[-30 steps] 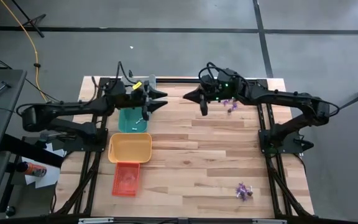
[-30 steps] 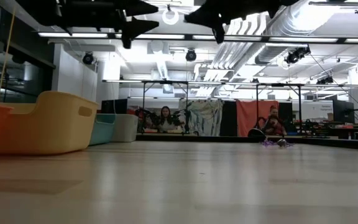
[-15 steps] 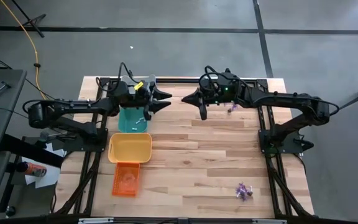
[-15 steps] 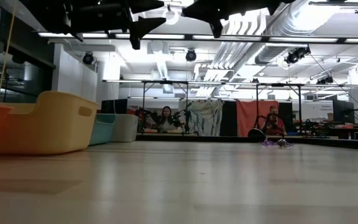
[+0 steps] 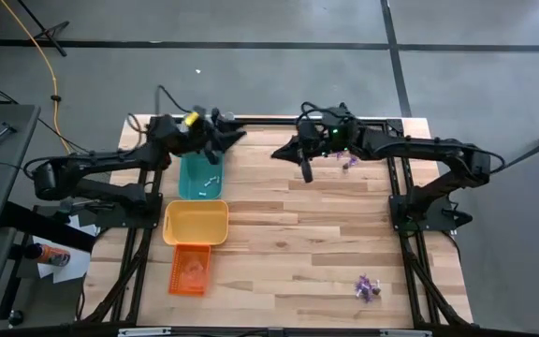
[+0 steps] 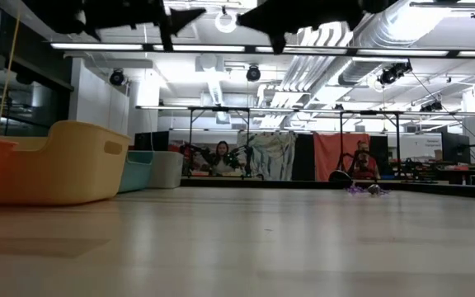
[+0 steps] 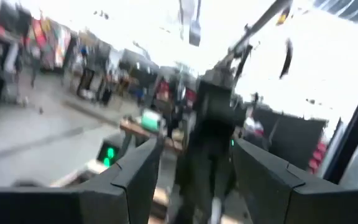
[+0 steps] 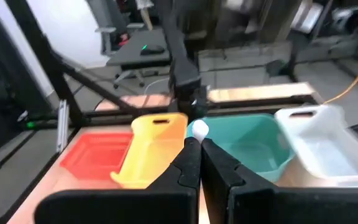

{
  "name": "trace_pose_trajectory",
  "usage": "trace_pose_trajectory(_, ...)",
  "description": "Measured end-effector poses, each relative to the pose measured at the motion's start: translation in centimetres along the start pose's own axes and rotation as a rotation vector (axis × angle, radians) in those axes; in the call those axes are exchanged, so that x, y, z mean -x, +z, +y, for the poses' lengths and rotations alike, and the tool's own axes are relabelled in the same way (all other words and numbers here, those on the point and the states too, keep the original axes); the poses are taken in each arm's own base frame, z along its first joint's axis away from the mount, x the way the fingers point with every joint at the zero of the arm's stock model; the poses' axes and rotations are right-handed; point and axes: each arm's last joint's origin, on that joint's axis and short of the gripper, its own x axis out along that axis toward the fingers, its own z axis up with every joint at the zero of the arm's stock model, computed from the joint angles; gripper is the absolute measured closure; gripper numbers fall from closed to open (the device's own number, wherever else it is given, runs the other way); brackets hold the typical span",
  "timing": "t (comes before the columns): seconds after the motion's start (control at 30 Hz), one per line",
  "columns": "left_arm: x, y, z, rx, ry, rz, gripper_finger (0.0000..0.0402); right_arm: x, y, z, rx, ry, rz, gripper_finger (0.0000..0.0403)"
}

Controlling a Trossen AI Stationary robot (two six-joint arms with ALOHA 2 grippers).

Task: Sort Halloween decoration
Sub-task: Put the white bone toy in the green bin

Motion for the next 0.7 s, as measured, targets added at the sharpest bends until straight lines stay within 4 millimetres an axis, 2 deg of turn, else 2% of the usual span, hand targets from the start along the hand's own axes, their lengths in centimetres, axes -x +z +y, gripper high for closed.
trace_pose_trajectory(0.13, 1.7, 2.8, -0.8, -0.056, -0.006, -0.102, 0.0209, -3.4, -2.4, -0.4, -0.062, 0.041, 0.025, 0.0403)
trace_pose_trajectory(0.23, 2.8, 4.2, -1.4, -0.123, 0.003, -0.162, 0.0209, -6.4, -4.9, -0.5, -0.118, 0.066, 0.048, 0.0403)
trace_pose_trajectory(0.4, 3.8, 5.3, -1.9, -0.169, 0.007, -0.211, 0.0209, -11.4, -10.2, -0.5, -0.231, 0.002, 0.038, 0.0403)
trace_pose_trajectory(0.47, 4.0, 5.3, -1.9, -0.168, 0.012, -0.204, 0.0209, -13.1, -11.7, -0.6, -0.272, -0.038, 0.01, 0.0403)
trace_pose_trajectory(0.53, 4.0, 5.1, -1.8, -0.16, 0.025, -0.179, 0.0209, -14.8, -12.3, -1.0, -0.301, -0.061, -0.015, 0.0403)
trace_pose_trajectory(0.7, 3.9, 4.4, -1.4, -0.131, 0.063, -0.096, 0.0209, -19.0, -11.9, -2.1, -0.267, -0.06, -0.035, 0.0403)
